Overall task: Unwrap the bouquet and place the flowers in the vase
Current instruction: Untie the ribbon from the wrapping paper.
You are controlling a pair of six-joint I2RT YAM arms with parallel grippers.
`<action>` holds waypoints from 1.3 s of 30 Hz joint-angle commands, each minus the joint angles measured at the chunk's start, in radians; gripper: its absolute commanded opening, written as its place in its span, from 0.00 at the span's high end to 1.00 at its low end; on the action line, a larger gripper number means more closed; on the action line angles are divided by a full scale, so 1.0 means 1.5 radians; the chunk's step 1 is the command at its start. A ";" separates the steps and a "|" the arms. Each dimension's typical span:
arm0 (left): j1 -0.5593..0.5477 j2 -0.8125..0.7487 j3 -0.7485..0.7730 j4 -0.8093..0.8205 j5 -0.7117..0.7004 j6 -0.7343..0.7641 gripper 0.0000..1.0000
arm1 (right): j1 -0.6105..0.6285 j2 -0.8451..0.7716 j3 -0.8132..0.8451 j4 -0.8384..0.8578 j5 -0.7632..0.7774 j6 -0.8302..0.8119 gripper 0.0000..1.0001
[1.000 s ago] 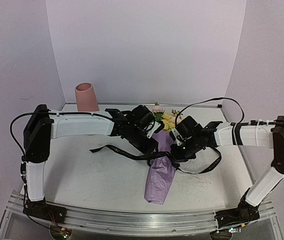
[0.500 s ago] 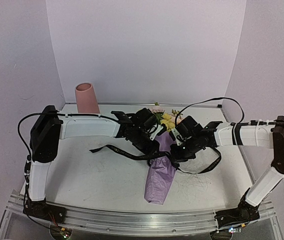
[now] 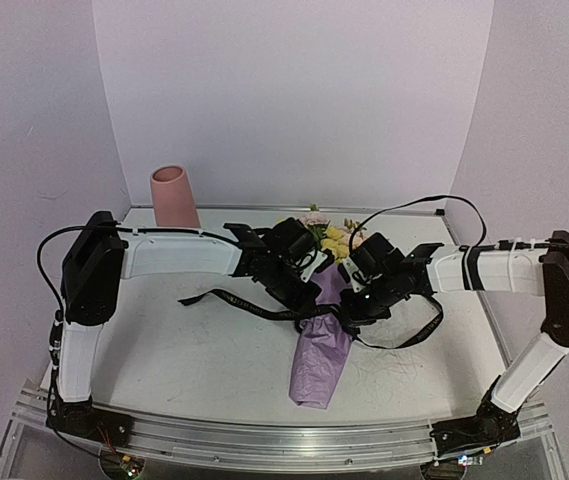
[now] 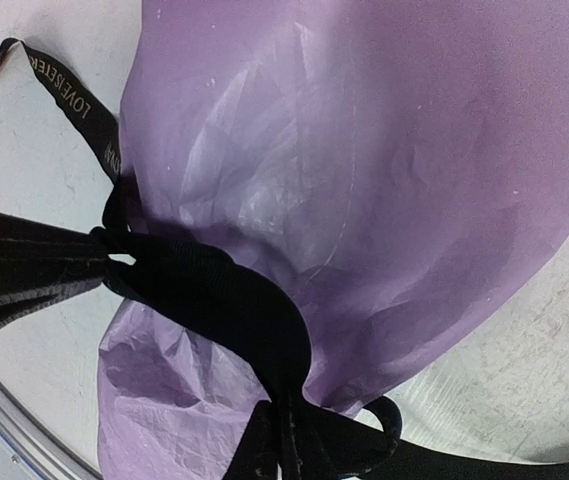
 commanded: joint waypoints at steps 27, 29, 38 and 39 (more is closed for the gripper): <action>-0.003 -0.036 -0.021 0.013 0.067 0.037 0.58 | 0.003 -0.026 -0.047 -0.028 0.015 -0.029 0.69; -0.003 -0.031 -0.019 0.013 0.064 0.038 0.57 | 0.003 -0.030 -0.049 -0.030 0.016 -0.030 0.65; -0.003 -0.012 -0.009 0.011 0.029 0.030 0.56 | 0.003 -0.040 -0.051 -0.031 0.020 -0.033 0.65; -0.003 -0.011 -0.009 0.010 0.028 0.030 0.56 | 0.003 -0.038 -0.052 -0.031 0.019 -0.033 0.65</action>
